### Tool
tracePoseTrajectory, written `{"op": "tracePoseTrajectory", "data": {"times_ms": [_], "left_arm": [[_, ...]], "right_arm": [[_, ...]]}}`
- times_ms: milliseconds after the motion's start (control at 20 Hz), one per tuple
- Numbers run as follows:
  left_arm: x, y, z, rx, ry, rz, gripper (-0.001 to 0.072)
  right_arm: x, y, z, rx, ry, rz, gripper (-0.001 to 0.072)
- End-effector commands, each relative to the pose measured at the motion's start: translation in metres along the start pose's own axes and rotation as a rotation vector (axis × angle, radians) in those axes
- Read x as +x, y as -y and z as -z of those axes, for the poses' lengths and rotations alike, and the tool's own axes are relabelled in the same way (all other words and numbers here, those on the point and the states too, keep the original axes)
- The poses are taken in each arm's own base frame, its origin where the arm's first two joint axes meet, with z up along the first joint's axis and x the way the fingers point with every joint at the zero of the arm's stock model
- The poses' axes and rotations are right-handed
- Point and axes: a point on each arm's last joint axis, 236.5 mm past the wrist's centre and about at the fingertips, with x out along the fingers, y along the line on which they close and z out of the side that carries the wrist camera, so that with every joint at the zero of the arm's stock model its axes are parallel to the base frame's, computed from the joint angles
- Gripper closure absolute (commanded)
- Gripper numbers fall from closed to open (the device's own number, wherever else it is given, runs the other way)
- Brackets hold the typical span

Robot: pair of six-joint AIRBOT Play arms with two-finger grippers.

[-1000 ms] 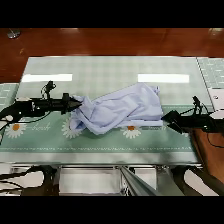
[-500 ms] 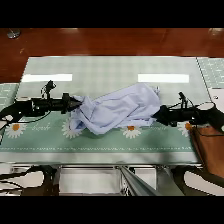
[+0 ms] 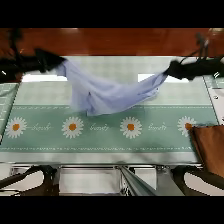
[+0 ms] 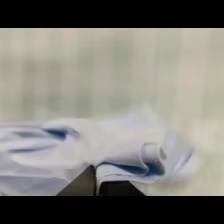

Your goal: Fold the shirts.

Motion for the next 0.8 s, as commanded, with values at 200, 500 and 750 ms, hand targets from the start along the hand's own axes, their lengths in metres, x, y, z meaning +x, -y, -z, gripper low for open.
{"op": "tracePoseTrajectory", "data": {"times_ms": [200, 500, 750], "left_arm": [[-0.14, 0.145, -0.101, 0.453, 0.257, -0.484, 0.0683], [-0.211, 0.221, -0.038, 0.59, 0.366, -0.6, 0.0682], [-0.223, 0.221, 0.05, 0.554, 0.207, -0.636, 0.0682]], "right_arm": [[-0.261, -0.14, -0.108, -0.395, 0.61, 0.056, 0.0689], [-0.369, -0.191, -0.036, -0.544, 0.777, 0.085, 0.0688], [-0.397, -0.202, 0.021, -0.605, 0.763, 0.1, 0.0688]]}}
